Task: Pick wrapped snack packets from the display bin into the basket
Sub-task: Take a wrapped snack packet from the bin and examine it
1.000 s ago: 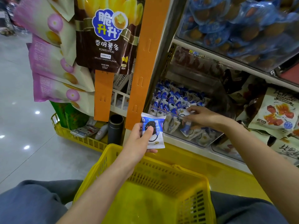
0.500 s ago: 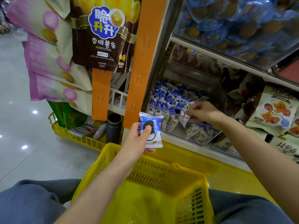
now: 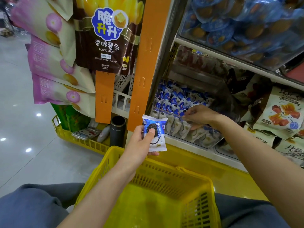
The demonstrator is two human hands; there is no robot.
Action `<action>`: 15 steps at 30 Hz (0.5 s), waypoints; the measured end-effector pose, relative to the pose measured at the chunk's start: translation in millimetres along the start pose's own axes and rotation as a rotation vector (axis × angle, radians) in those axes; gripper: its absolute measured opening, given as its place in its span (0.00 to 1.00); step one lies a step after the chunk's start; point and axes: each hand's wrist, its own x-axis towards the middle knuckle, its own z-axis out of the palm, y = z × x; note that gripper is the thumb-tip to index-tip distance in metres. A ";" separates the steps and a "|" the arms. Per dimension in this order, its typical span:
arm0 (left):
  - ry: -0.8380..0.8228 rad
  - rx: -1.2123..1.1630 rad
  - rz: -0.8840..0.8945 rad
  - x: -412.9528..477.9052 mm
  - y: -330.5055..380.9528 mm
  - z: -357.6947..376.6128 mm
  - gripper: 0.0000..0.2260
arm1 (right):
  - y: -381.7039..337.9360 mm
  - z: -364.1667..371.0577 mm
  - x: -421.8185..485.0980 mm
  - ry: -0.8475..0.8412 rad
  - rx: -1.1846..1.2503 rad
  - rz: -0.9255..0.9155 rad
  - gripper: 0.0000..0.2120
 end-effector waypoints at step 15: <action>-0.128 0.064 -0.052 -0.3 -15.6 8.0 0.10 | 10.4 80.8 -94.7 0.155 0.122 -0.513 0.05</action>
